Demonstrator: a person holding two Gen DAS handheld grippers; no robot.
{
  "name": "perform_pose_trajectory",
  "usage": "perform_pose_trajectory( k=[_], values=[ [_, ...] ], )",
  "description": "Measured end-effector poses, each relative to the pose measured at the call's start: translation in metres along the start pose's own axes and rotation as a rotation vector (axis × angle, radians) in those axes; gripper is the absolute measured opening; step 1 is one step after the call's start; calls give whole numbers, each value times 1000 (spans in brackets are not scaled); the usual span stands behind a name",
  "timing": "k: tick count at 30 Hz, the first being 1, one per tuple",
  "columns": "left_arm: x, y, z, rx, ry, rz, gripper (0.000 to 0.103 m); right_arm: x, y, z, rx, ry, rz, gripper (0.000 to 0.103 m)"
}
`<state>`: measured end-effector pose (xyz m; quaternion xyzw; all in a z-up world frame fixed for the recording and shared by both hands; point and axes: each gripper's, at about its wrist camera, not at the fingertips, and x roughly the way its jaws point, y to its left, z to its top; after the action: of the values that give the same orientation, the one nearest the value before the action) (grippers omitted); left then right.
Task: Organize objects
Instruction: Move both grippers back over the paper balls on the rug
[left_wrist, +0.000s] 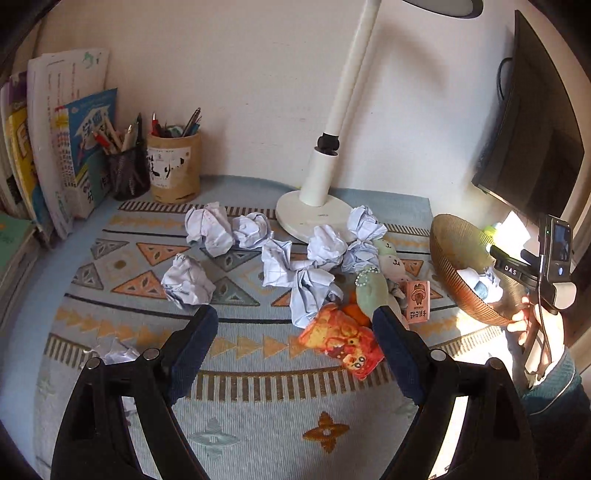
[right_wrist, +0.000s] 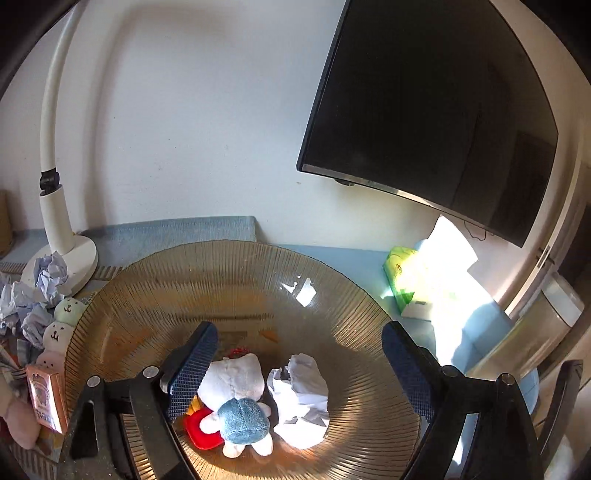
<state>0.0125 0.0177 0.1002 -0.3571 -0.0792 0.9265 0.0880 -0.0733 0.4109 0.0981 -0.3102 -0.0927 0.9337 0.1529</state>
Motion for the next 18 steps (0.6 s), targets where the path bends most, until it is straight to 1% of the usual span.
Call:
perform_pose_trajectory(
  k=[3, 6, 8, 10, 11, 12, 13, 14, 16, 18],
  values=[
    [-22, 16, -15, -3, -23, 7, 85, -23, 2, -14, -15, -32, -25, 90],
    [-39, 33, -30, 0, -30, 39, 85, -24, 4, -14, -43, -42, -116, 90],
    [-51, 47, -42, 4, -32, 59, 85, -22, 1, -15, -27, -21, -116, 89],
    [-62, 63, -54, 1, -36, 69, 85, -31, -5, -14, 17, -13, -118, 89],
    [-68, 72, -60, -5, -36, 73, 92, -43, -6, -13, 47, -32, -119, 89],
    [-72, 82, -66, -16, -33, 78, 98, -61, -6, -13, 75, -63, -102, 89],
    [-74, 90, -71, -33, -34, 90, 102, -79, -2, -13, 96, -97, -65, 90],
    [-77, 99, -74, -48, -37, 106, 102, -99, 5, -13, 111, -125, -3, 90],
    [-76, 113, -77, -76, -37, 122, 102, -130, 26, -17, 129, -143, 168, 90],
    [-70, 124, -77, -125, -33, 118, 102, -152, 60, -26, 119, -116, 359, 90]
  ],
)
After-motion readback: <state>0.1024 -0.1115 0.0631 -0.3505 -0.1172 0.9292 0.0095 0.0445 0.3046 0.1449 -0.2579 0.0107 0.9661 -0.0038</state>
